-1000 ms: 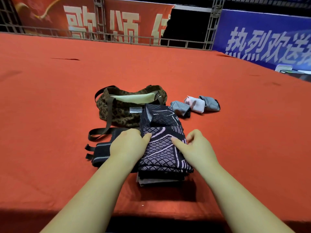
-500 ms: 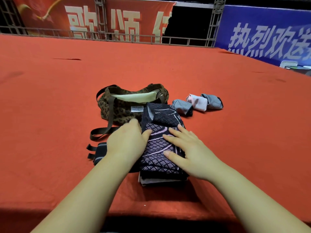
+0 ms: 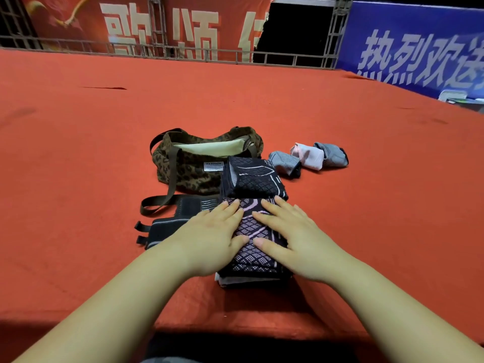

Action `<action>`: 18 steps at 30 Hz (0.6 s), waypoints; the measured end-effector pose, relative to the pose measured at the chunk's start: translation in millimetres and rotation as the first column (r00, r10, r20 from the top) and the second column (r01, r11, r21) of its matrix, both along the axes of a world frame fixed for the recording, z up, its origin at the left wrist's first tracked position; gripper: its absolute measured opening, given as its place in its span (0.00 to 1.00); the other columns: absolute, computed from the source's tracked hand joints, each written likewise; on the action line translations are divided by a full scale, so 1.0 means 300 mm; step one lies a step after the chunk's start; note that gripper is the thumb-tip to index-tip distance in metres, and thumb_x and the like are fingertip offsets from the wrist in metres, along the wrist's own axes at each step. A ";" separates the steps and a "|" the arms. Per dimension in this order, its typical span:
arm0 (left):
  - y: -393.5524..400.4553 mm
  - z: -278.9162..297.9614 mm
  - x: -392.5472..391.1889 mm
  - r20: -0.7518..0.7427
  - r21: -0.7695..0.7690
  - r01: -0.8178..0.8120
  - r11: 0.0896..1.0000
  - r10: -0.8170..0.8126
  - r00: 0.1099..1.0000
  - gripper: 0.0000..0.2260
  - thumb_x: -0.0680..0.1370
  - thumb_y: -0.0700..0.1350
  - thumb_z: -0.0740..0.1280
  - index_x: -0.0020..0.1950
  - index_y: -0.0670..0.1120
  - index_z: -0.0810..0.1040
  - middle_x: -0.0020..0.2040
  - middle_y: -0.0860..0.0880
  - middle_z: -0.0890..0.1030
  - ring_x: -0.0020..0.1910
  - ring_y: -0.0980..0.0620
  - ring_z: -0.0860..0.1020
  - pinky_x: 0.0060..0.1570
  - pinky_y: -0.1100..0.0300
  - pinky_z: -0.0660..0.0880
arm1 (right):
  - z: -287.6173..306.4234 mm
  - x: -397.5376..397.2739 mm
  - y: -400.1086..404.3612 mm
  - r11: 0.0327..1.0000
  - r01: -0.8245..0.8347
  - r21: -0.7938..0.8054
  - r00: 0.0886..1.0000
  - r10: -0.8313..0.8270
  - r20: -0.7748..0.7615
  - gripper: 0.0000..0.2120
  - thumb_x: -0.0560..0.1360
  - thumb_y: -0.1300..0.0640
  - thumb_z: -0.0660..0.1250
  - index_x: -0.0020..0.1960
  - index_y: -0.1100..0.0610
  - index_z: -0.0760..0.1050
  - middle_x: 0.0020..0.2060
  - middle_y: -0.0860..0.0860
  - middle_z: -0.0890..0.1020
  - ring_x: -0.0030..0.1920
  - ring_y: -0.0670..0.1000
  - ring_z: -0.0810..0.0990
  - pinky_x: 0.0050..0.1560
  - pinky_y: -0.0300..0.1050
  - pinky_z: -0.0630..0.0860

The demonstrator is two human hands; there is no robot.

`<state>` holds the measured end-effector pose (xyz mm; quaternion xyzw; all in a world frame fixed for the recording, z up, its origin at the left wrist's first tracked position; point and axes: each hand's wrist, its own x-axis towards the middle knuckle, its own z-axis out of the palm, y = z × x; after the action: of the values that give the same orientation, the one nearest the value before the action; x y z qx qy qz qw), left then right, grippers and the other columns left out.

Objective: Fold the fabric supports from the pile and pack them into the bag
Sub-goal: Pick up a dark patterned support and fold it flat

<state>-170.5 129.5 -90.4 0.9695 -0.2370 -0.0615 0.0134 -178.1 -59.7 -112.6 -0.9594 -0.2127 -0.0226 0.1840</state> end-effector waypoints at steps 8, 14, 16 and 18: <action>-0.089 0.086 0.083 0.189 0.060 0.085 0.995 -0.095 0.977 0.41 0.77 0.63 0.56 0.77 0.44 0.36 0.77 0.46 0.35 0.76 0.51 0.37 0.74 0.53 0.37 | 0.103 0.115 -0.016 0.988 0.107 -0.108 0.993 -0.112 -0.042 0.40 0.74 0.39 0.62 0.77 0.50 0.46 0.77 0.48 0.46 0.76 0.48 0.41 0.75 0.49 0.41; 0.003 -0.016 0.132 -0.005 0.052 0.023 0.998 -0.022 1.000 0.44 0.72 0.72 0.47 0.78 0.46 0.39 0.78 0.49 0.41 0.77 0.54 0.42 0.75 0.56 0.39 | 0.039 0.134 -0.012 0.985 0.035 -0.169 0.994 -0.053 -0.100 0.36 0.76 0.37 0.57 0.78 0.48 0.46 0.77 0.47 0.46 0.76 0.46 0.41 0.75 0.49 0.40; 0.017 -0.037 0.131 -0.038 0.007 0.009 1.000 -0.008 0.999 0.48 0.66 0.75 0.41 0.78 0.47 0.39 0.78 0.50 0.41 0.77 0.55 0.42 0.74 0.58 0.39 | 0.021 0.138 -0.004 0.985 0.024 -0.173 0.994 -0.041 -0.099 0.36 0.76 0.37 0.55 0.78 0.48 0.47 0.77 0.47 0.46 0.76 0.46 0.41 0.75 0.50 0.40; 0.023 -0.049 0.134 -0.059 -0.029 0.000 1.000 -0.002 0.998 0.53 0.62 0.79 0.39 0.78 0.47 0.40 0.78 0.51 0.40 0.76 0.56 0.41 0.72 0.59 0.38 | 0.007 0.143 -0.002 0.985 0.021 -0.172 0.994 -0.039 -0.103 0.35 0.77 0.36 0.54 0.78 0.48 0.47 0.77 0.46 0.45 0.76 0.45 0.40 0.76 0.50 0.40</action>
<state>-130.2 136.3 -105.2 0.9668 -0.2380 -0.0866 0.0343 -135.2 -60.2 -110.5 -0.9745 -0.1893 0.0437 0.1119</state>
